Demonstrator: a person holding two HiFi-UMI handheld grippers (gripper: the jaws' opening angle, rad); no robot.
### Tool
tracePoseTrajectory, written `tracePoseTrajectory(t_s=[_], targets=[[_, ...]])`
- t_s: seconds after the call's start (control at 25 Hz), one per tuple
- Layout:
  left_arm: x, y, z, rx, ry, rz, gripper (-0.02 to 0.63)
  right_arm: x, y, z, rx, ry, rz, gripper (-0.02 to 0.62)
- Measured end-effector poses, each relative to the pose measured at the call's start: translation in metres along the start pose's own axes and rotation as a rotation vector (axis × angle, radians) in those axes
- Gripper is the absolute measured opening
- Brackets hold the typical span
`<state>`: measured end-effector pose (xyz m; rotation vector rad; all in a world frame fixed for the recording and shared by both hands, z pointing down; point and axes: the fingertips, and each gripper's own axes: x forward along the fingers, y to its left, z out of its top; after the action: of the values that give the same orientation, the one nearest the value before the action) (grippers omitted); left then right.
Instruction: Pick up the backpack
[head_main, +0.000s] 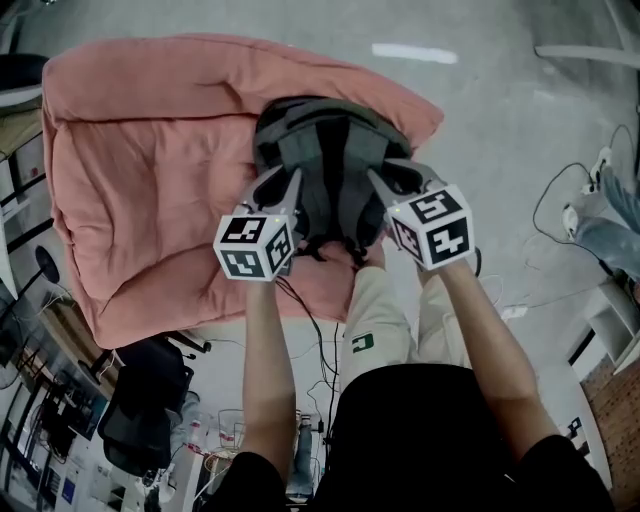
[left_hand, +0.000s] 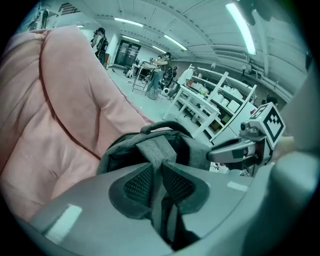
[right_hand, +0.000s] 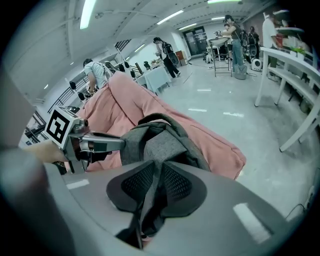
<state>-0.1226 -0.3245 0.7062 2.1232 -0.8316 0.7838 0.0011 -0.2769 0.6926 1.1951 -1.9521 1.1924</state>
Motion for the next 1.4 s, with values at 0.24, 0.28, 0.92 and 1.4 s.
tracePoseTrajectory(t_s=[0.24, 0.28, 0.92, 1.4], targets=[[-0.016, -0.026, 0.004, 0.007, 0.003, -0.013, 0.061, -0.025, 0.003, -0.006, 0.06, -0.019, 0.019, 0.067], [-0.019, -0.03, 0.004, 0.008, 0.004, -0.013, 0.061, -0.029, 0.004, -0.007, 0.066, -0.02, 0.022, 0.067], [-0.057, -0.123, 0.004, 0.019, -0.043, 0.006, 0.058, -0.111, 0.009, -0.041, 0.039, -0.044, 0.085, 0.061], [-0.087, -0.194, -0.001, 0.057, -0.093, 0.041, 0.058, -0.174, 0.023, -0.075, -0.019, -0.059, 0.167, 0.049]])
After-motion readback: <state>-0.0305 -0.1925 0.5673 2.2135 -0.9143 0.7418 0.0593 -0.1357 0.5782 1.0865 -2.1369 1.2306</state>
